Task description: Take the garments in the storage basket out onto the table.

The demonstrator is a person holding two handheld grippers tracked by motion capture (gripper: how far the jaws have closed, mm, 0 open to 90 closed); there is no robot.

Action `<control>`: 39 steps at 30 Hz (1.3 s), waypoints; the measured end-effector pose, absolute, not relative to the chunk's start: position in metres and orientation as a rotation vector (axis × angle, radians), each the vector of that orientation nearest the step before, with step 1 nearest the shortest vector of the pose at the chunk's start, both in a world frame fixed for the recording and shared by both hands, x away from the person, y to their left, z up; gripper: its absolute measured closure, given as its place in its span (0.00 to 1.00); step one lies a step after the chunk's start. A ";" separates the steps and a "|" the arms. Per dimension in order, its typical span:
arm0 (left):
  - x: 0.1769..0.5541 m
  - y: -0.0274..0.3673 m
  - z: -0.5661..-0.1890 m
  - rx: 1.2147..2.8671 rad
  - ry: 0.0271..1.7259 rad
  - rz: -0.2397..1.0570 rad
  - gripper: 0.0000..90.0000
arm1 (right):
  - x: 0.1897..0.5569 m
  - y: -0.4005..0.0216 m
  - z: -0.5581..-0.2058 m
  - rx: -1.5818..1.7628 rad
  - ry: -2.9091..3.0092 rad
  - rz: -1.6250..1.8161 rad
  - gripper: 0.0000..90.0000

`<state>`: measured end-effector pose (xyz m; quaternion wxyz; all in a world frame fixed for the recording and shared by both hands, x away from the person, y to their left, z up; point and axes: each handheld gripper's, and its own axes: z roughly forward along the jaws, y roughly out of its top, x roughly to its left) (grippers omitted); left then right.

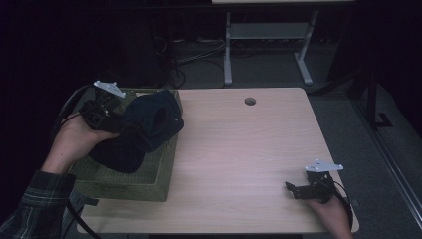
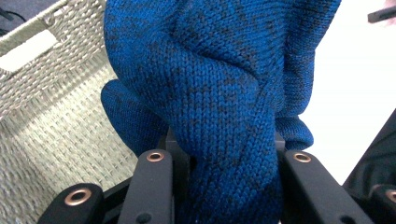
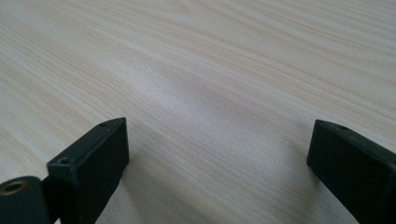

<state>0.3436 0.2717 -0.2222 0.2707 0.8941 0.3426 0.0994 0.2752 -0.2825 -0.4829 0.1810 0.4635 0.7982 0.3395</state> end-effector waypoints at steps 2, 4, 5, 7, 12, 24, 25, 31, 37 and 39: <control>0.344 0.269 -0.220 2.406 0.918 0.269 0.74 | 0.275 -0.282 -0.483 1.311 2.253 0.960 0.06; 0.345 0.266 -0.218 2.401 0.910 0.268 0.74 | 0.275 -0.282 -0.483 1.312 2.253 0.961 0.06; 0.345 0.265 -0.217 2.400 0.906 0.269 0.74 | 0.275 -0.282 -0.483 1.313 2.253 0.961 0.06; 0.345 0.262 -0.215 2.393 0.896 0.264 0.74 | 0.275 -0.282 -0.483 1.313 2.253 0.961 0.06; 0.345 0.252 -0.211 2.391 0.877 0.257 0.74 | 0.275 -0.282 -0.483 1.313 2.253 0.961 0.06; 0.348 0.222 -0.201 2.383 0.803 0.233 0.74 | 0.275 -0.282 -0.483 1.312 2.253 0.960 0.06; 0.349 0.220 -0.200 2.384 0.794 0.227 0.74 | 0.275 -0.282 -0.483 1.313 2.253 0.960 0.06; 0.352 0.203 -0.200 2.385 0.767 0.208 0.74 | 0.275 -0.282 -0.483 1.315 2.251 0.961 0.06; 0.356 0.185 -0.201 2.391 0.732 0.188 0.74 | 0.275 -0.282 -0.483 1.318 2.252 0.961 0.06; 0.357 0.179 -0.202 2.401 0.714 0.182 0.74 | 0.275 -0.282 -0.483 1.318 2.252 0.961 0.06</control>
